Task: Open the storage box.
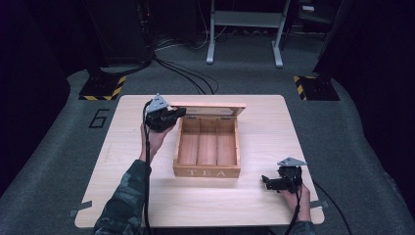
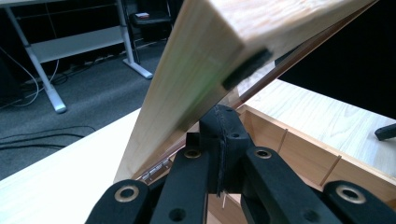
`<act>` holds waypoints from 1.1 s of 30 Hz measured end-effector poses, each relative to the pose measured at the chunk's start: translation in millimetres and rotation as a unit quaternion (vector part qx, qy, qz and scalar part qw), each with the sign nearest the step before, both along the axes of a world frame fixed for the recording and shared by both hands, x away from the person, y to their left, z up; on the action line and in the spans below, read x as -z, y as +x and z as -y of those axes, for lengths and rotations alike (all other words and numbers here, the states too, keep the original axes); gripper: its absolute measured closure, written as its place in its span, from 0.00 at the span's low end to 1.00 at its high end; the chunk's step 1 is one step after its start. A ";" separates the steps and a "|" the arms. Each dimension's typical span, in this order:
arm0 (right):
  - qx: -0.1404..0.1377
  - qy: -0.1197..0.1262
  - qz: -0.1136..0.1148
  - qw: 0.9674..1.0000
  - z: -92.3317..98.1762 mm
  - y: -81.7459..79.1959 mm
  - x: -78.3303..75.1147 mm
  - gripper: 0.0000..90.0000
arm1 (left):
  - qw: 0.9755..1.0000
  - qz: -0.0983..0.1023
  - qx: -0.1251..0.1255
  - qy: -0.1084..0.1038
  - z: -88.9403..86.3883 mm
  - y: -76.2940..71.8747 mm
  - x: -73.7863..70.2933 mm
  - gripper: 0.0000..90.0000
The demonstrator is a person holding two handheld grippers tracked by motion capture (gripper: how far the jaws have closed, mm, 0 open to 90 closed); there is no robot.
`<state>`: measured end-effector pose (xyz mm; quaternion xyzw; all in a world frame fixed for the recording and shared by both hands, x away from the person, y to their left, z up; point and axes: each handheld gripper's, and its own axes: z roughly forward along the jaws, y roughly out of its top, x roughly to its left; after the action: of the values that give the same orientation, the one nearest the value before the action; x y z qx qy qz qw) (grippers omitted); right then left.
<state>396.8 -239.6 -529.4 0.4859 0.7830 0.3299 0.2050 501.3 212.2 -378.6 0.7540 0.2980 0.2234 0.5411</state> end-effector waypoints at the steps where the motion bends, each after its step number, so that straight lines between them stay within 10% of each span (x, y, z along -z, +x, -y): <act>1: 0.001 0.000 0.000 1.000 -0.1 0.1 0.1 0.00 | 1.000 0.001 0.000 0.001 -0.3 0.2 -0.1 1.00; 33: 0.002 0.000 0.000 1.000 -0.3 0.1 0.1 0.00 | 1.000 0.001 0.006 0.006 -0.9 -8.7 3.2 1.00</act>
<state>396.9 -239.3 -529.5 0.4874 0.7819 0.3297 0.2058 492.6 213.1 -381.9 0.7586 0.2915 0.2231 0.5383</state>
